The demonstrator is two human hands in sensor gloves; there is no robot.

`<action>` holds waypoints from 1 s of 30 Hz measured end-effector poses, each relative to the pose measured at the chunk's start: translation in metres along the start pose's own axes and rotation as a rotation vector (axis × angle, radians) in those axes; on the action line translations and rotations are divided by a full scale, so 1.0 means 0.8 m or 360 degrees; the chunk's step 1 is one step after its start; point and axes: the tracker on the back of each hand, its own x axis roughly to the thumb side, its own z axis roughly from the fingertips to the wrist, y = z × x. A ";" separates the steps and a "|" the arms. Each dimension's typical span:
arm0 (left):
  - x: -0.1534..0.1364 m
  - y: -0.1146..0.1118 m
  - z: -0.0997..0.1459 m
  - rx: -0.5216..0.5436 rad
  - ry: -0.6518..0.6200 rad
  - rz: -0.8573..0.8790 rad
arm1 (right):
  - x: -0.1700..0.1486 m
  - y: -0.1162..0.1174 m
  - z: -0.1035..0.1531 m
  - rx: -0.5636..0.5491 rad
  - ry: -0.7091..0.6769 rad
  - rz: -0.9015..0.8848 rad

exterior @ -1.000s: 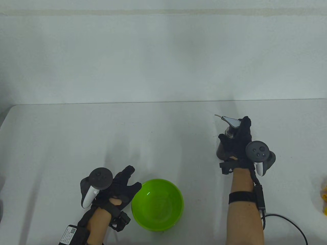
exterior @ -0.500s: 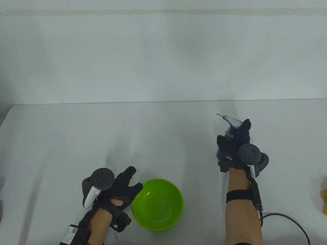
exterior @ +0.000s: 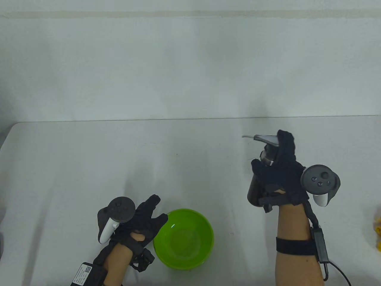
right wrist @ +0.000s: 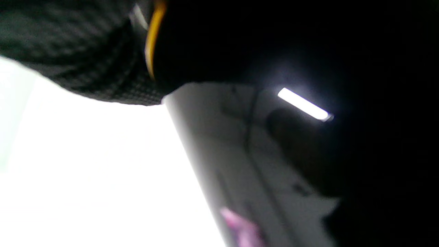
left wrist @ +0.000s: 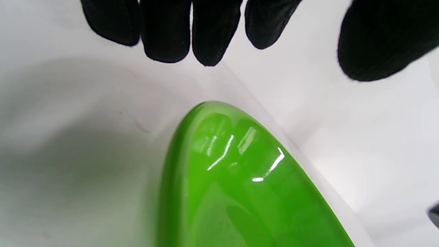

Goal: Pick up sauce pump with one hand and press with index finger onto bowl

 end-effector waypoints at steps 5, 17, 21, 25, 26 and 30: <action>0.000 0.001 0.000 0.0010 -0.0001 0.0007 | 0.077 0.058 0.039 0.0466 -0.0203 0.0338; -0.002 0.003 0.001 0.0018 0.0005 0.0020 | 0.052 0.148 0.099 0.0802 -0.0189 0.0296; -0.002 0.003 0.001 0.0023 0.0003 0.0024 | 0.050 0.153 0.100 0.0831 -0.0197 0.0334; -0.001 0.005 0.002 0.0037 -0.0006 0.0032 | 0.048 0.154 0.102 0.0833 -0.0179 0.0284; -0.001 0.004 0.002 0.0036 -0.0005 0.0032 | 0.047 0.155 0.104 0.0830 -0.0183 0.0274; -0.001 0.003 0.002 0.0028 -0.0005 0.0034 | 0.047 0.156 0.108 0.0859 -0.0179 0.0301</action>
